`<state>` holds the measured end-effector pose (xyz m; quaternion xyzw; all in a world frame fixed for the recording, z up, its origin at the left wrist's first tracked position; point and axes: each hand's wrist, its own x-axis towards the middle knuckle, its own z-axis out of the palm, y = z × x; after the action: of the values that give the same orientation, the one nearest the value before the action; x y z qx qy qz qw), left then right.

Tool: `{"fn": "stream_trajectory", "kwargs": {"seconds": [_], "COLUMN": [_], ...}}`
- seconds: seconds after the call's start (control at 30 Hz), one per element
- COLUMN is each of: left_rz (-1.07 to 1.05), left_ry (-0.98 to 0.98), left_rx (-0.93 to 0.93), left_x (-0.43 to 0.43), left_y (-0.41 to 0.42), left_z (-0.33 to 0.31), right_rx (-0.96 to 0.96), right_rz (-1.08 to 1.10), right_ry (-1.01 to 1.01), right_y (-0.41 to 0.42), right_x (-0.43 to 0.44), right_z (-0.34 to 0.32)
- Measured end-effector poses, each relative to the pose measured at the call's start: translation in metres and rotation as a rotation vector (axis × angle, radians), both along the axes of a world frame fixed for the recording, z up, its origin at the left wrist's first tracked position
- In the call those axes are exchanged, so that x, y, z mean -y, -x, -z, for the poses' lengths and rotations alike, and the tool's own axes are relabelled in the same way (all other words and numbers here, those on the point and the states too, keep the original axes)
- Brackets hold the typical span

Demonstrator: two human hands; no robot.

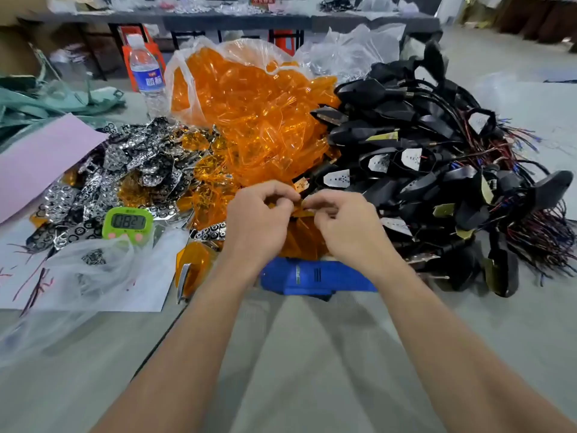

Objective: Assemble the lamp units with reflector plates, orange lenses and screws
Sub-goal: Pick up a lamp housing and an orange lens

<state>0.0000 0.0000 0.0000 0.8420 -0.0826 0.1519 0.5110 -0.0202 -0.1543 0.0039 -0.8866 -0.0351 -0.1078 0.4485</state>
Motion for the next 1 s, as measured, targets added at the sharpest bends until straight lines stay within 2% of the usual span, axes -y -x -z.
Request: {"fn": "stream_trajectory", "kwargs": {"seconds": [0.13, 0.23, 0.4, 0.5, 0.73, 0.77, 0.8, 0.87, 0.9, 1.0], "left_rz": [-0.15, -0.166, -0.228, -0.244, -0.236, -0.229, -0.22, -0.182, -0.156, -0.07], "left_ry": [-0.107, -0.219, -0.408, -0.484, -0.523, -0.514, -0.494, -0.388, -0.312, -0.163], "left_rx": [0.063, 0.112, 0.133, 0.179, 0.154, 0.14, 0.105, 0.011, -0.047, -0.118], "left_x": [-0.001, 0.001, 0.004, -0.003, -0.021, -0.022, -0.024, -0.029, -0.032, -0.039], "left_y": [-0.036, -0.064, -0.086, -0.094, -0.109, -0.109, -0.111, -0.113, -0.113, -0.11], "left_z": [-0.005, -0.003, 0.013, 0.019, 0.015, 0.015, 0.014, 0.011, 0.008, -0.005], "right_rx": [0.019, 0.101, 0.077, 0.148, 0.185, 0.203, 0.192, 0.108, 0.124, 0.321], "right_rz": [0.061, 0.122, 0.125, 0.091, -0.015, -0.049, -0.066, -0.057, -0.038, 0.025], "right_ry": [0.045, 0.118, 0.617, 0.887, 1.126, 1.059, 0.883, 0.396, 0.183, -0.122], "right_y": [-0.036, -0.065, -0.091, -0.094, -0.1, -0.1, -0.098, -0.096, -0.097, -0.096], "right_x": [-0.011, -0.01, -0.018, -0.018, -0.014, -0.01, -0.006, -0.002, -0.001, -0.003], "right_z": [0.001, 0.002, 0.002, 0.0, -0.012, -0.012, -0.018, -0.036, -0.046, -0.079]}}
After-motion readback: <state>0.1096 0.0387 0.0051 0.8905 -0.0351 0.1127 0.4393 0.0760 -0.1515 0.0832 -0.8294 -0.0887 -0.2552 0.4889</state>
